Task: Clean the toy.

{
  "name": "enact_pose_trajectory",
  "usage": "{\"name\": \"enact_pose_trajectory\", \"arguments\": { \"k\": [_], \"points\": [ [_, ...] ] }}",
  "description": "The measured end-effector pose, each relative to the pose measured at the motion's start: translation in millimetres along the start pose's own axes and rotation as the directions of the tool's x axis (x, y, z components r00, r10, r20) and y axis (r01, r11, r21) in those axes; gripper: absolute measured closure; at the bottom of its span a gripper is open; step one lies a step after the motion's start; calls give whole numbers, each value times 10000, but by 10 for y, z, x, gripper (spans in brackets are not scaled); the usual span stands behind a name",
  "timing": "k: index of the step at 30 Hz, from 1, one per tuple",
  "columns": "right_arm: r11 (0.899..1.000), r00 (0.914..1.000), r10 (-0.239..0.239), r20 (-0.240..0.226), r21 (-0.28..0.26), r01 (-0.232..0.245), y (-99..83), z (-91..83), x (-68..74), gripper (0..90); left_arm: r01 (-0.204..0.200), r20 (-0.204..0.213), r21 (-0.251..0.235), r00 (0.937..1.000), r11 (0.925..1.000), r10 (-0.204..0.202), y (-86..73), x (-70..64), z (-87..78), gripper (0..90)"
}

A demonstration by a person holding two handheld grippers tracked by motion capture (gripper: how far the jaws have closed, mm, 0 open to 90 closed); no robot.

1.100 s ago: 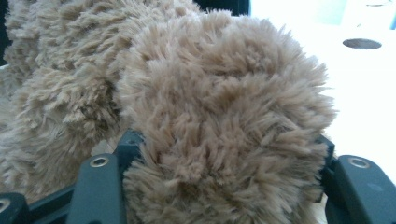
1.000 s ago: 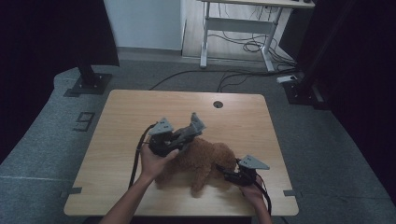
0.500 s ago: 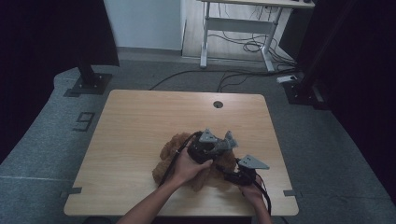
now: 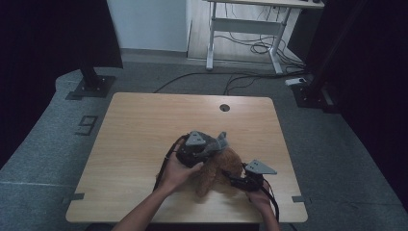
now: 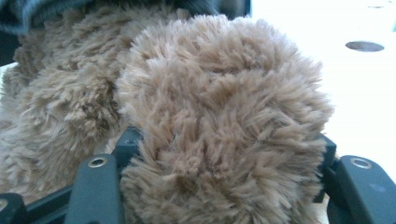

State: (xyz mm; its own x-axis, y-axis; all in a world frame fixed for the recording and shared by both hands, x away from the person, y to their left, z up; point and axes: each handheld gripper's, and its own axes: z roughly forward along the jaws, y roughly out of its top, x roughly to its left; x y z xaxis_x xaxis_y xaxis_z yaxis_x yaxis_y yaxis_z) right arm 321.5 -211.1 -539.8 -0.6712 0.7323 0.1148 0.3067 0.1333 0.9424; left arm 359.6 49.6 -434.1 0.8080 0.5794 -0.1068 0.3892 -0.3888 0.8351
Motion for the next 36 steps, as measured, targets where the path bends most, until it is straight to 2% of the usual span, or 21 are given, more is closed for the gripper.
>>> {"name": "enact_pose_trajectory", "arguments": {
  "k": [9, 15, 18, 19, 21, 25, 28, 30, 31, 32, 34, 36],
  "points": [
    [10000, 10000, 8, 5, -53, -8, 3, 7, 1, 363, 769, -406, -656, 9960, 9949, -796, -173, 351, -425, 772],
    [10000, 10000, 42, -6, -51, -42, 0, 6, -4, 363, 1355, -863, -856, 9860, 9871, -1428, -337, 598, -637, 772],
    [10000, 10000, 57, -12, -35, -57, -2, 4, -6, 363, 1679, -1087, -793, 9784, 9826, -1759, -440, 691, -673, 772],
    [10000, 10000, 60, -12, -28, -60, -2, 3, -7, 363, 1858, -1228, -718, 9734, 9800, -1935, -490, 740, -678, 773],
    [10000, 10000, 56, -8, -28, -56, -5, 0, -9, 363, 2170, -1249, -560, 9669, 9746, -2224, -575, 809, -658, 773],
    [9999, 9999, 102, -20, -21, -102, -9, -3, -17, 363, 2564, -1309, 180, 9588, 9664, -2520, -792, 906, -519, 773],
    [9999, 9999, 106, -20, -36, -106, -9, -2, -17, 363, 2849, -1226, 163, 9519, 9584, -2809, -884, 963, -484, 772],
    [9999, 9999, 101, -13, -32, -101, -9, -2, -16, 363, 2736, -1690, 381, 9497, 9611, -2637, -893, 987, -486, 772],
    [9999, 9999, 99, -13, -28, -99, -9, -3, -16, 362, 2712, -2013, 595, 9459, 9607, -2546, -912, 1011, -488, 772],
    [10000, 10000, 97, -18, -21, -97, -9, -4, -17, 362, 2742, -2105, 704, 9439, 9591, -2544, -929, 1032, -491, 772],
    [10000, 10000, 85, -31, -19, -85, -11, -7, -20, 362, 2981, -2014, 676, 9387, 9521, -2797, -972, 1084, -532, 771],
    [10000, 10000, 74, -49, -19, -74, -12, -8, -25, 362, 3097, -1824, 303, 9365, 9503, -2994, -949, 1088, -622, 772]
  ]
}}
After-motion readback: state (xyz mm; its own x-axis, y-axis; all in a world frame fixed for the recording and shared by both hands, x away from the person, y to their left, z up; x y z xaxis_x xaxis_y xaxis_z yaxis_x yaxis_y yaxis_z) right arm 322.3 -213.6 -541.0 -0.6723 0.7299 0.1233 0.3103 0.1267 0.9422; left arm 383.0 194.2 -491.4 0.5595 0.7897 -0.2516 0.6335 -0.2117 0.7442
